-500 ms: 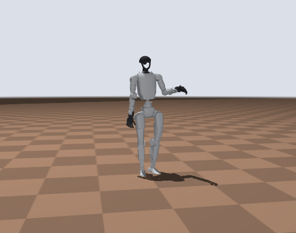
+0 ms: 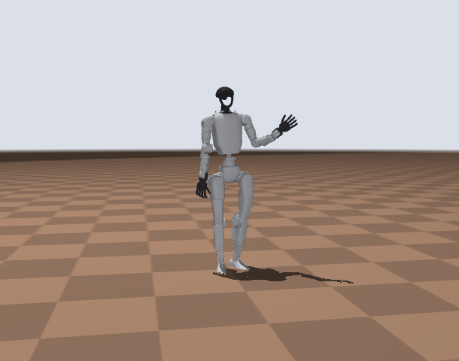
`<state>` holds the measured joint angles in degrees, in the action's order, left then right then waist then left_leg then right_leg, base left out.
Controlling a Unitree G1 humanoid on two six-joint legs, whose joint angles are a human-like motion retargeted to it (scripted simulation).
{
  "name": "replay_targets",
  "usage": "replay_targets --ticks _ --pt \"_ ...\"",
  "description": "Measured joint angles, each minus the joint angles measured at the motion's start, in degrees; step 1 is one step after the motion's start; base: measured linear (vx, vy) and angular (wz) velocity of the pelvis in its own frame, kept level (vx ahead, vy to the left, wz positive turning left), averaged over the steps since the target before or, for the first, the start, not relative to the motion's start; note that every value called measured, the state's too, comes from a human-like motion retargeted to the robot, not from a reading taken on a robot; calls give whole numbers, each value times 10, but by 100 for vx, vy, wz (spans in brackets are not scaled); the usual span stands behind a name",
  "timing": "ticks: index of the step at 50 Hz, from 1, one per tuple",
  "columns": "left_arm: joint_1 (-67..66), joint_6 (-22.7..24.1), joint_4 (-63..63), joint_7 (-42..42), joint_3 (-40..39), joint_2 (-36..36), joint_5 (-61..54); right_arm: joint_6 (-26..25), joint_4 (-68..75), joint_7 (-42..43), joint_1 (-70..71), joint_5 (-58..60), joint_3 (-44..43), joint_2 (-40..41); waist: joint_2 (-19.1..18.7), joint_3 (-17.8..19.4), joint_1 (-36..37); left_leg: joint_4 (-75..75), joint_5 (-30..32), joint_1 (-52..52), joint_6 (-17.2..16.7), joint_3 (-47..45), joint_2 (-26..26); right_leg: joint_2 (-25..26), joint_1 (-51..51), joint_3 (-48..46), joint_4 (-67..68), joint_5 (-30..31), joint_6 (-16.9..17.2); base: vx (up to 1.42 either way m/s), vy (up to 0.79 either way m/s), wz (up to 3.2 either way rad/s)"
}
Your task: Upper body actions
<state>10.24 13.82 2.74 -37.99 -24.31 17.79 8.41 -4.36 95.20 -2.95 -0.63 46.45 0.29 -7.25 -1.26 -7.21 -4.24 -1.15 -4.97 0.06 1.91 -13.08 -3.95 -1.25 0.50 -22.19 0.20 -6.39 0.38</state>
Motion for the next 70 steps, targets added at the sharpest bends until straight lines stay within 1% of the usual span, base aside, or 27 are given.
replay_targets --ticks 3,5,7,9,13,19,24,30,35,37,40,42,43,44,48,50,51,52,53,56,58,60,62,65,70 --pt "26 -78 59 57 -15 -22 -106 0 1 -1 0 0 -1 0 0 -1 1 0 0 0 0 0 -1 0 1 -1 -1 0 -1 0 0 0" --pt "33 -118 91 104 -26 -24 -151 0 1 -3 1 2 -2 -1 0 -1 1 0 1 0 0 1 -1 0 1 -2 -1 0 -1 0 0 0" --pt "30 -136 107 113 -34 -21 -158 0 0 -3 2 5 -2 0 -1 -1 -2 0 1 0 0 2 -1 0 1 -3 0 0 -1 0 0 0" --pt "24 -140 111 98 -41 -16 -138 0 0 -4 3 9 0 -1 -2 -1 -6 0 1 0 0 3 -1 0 0 -3 0 1 -1 0 0 0" --pt "13 -135 98 69 -42 -9 -82 1 0 -2 3 11 3 -1 -2 -1 -7 1 0 1 0 0 -1 0 -1 0 0 1 -1 0 0 0" --pt "14 -115 73 60 -21 2 -46 2 0 -2 3 6 1 -1 -1 0 -1 1 -1 2 0 -6 0 2 0 5 0 0 -1 0 0 0" --pt "12 -80 39 31 5 30 13 2 0 -2 4 11 5 -3 -3 0 -6 1 0 1 0 -4 0 1 -1 4 0 1 -1 0 0 0" --pt "24 -42 -12 0 57 65 94 2 -1 -2 4 13 7 -2 -2 0 -8 0 0 1 0 -4 0 0 0 4 0 1 -1 0 0 0" --pt "49 2 -44 3 114 82 122 4 -1 -2 3 16 9 -2 -2 -3 -10 0 0 0 0 -4 0 0 -1 4 1 1 -1 0 0 0" --pt "59 29 -50 17 135 86 131 4 -1 -3 3 16 8 -1 -2 -3 -10 0 0 0 0 -5 0 0 -1 4 1 1 -1 0 0 0" --pt "77 89 -51 71 164 90 128 3 -1 -5 5 16 7 -1 -2 -4 -10 -1 0 0 0 -6 1 1 -2 6 1 1 -2 0 0 0" --pt "89 88 -39 139 189 84 97 4 -1 -4 5 17 8 0 -1 -5 -11 -1 0 0 0 -8 1 1 -2 8 1 1 -2 0 0 0" --pt "95 69 -30 183 202 76 81 4 -1 -4 4 17 9 0 -1 -5 -11 -1 0 0 0 -8 1 2 -2 8 1 1 -2 0 0 0" --pt "102 40 -21 241 211 69 65 4 0 -4 4 17 8 1 -1 -6 -10 -1 0 0 0 -9 1 2 -2 9 1 2 -2 0 0 0" --pt "118 -97 10 528 214 54 47 4 -1 -5 5 19 4 1 -1 -7 -9 -1 -1 0 0 -11 2 3 -3 11 1 2 -4 0 0 0" --pt "118 -159 21 590 214 50 60 4 -1 -5 5 21 5 1 -1 -7 -12 -1 -1 0 0 -12 2 4 -4 12 1 3 -4 0 0 0" --pt "117 -167 21 593 215 49 63 4 -2 -4 4 22 5 1 -2 -8 -12 0 -1 1 0 -13 2 4 -4 13 1 3 -4 0 0 0" --pt "115 -170 20 587 214 49 63 4 -2 -4 4 22 5 1 -2 -8 -12 0 -1 1 0 -14 3 4 -4 14 1 3 -5 0 0 0" --pt "114 -163 15 567 211 51 61 5 -3 -3 5 23 4 0 -3 -8 -12 0 -1 1 0 -15 3 5 -5 16 1 3 -5 0 0 0" --pt "105 -109 2 469 201 58 68 5 -2 -3 5 20 3 -1 -4 -7 -8 0 -2 1 -1 -22 4 6 -7 23 1 3 -5 0 0 -21" --pt "99 -83 -4 404 196 62 84 5 -1 -3 5 16 2 -1 -4 -7 -4 0 -3 2 -1 -26 5 7 -7 28 1 3 -5 0 0 -20" --pt "94 -72 -7 358 192 64 103 5 0 -3 4 13 1 -1 -4 -6 -1 0 -3 2 -2 -29 6 7 -7 31 2 3 -5 0 0 0" --pt "87 -72 -12 325 188 65 108 5 0 -1 2 11 0 -1 -4 -7 1 1 -3 2 -2 -30 6 7 -7 32 2 2 -4 0 0 0" --pt "71 -62 -23 242 182 61 111 4 0 -2 4 13 -1 -1 -5 -6 0 1 -3 1 -2 -29 6 7 -8 31 2 3 -4 0 0 0" --pt "36 -11 -48 79 155 62 145 4 -1 -1 6 17 1 -1 -4 -2 -2 1 -3 1 -1 -25 5 7 -7 26 1 3 -5 0 0 0"
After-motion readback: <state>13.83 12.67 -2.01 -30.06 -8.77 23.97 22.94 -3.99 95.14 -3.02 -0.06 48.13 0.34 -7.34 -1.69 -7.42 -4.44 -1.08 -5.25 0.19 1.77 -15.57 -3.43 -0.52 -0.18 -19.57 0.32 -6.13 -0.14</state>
